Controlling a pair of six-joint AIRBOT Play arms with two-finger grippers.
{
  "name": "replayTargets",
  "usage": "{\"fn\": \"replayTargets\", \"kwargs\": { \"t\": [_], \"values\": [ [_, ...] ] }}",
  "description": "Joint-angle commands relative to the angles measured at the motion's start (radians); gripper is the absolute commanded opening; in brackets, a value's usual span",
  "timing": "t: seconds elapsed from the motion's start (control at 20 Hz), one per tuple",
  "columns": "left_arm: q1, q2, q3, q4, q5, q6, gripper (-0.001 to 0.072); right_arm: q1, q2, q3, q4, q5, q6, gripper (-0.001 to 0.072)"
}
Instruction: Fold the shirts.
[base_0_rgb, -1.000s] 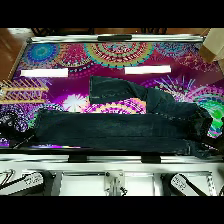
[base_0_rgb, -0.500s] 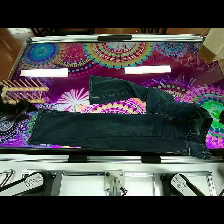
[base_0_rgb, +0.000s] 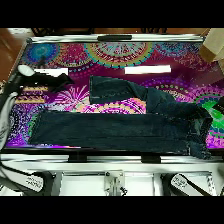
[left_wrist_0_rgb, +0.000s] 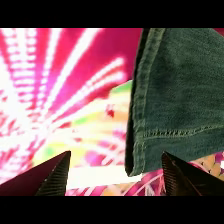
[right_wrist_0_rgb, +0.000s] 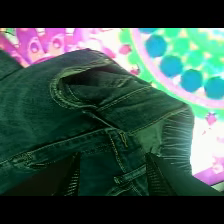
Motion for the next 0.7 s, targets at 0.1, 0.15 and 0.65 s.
{"fn": "replayTargets", "kwargs": {
  "t": [0.1, 0.15, 0.65],
  "values": [
    [-0.094, -0.277, 0.221, -0.034, -0.069, -0.024, 0.0661, 0.0, -0.02, 0.002, 0.031, 0.028, 0.0, 0.0533],
    [-0.098, -0.296, 0.233, -0.034, -0.071, -0.024, 0.0661, 0.0, -0.019, -0.001, 0.031, 0.032, 0.001, 0.0533],
    [-0.163, -0.346, 0.238, -0.063, -0.158, 0.062, 0.0649, 0.0, -0.02, -0.005, 0.031, 0.045, 0.039, 0.0533]
  ]
}}
